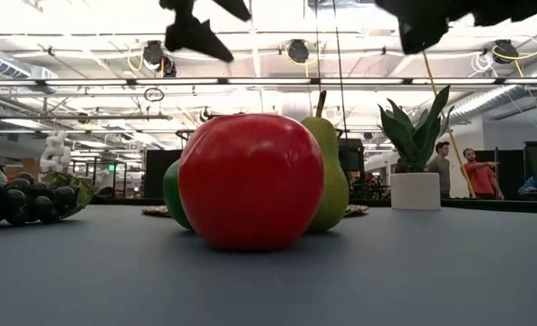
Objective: Build produce basket
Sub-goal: Put the green lime into the gold wire basket
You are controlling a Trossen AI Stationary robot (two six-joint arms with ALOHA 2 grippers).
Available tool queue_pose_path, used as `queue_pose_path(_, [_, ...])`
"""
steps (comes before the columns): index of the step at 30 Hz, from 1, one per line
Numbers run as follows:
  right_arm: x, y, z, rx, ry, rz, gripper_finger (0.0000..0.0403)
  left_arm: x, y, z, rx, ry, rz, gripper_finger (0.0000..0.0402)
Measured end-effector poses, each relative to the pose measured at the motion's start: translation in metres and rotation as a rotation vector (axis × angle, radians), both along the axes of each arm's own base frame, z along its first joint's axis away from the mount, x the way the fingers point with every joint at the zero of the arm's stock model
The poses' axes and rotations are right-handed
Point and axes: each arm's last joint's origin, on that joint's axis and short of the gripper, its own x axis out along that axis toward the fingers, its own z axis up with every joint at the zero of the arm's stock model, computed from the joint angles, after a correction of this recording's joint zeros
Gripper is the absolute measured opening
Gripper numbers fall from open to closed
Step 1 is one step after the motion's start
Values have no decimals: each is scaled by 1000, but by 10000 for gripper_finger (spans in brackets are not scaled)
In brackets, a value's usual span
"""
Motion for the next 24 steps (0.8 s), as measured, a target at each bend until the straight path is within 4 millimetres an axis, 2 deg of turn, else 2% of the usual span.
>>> queue_pose_path(5, [1,5,2,14,-6,8,169,-7,-32,1,66,-25,-1,351])
queue_pose_path(9, [19,16,-2,-9,20,8,169,-7,-48,-7,140,-3,5,351])
queue_pose_path(14, [42,31,-12,-92,-10,27,169,0,-56,-21,136,23,49,351])
queue_pose_path(18, [45,31,-14,-82,-41,17,169,7,-62,-37,142,74,45,351])
queue_pose_path(24, [47,26,-21,-115,14,1,169,19,-72,-65,132,145,61,351])
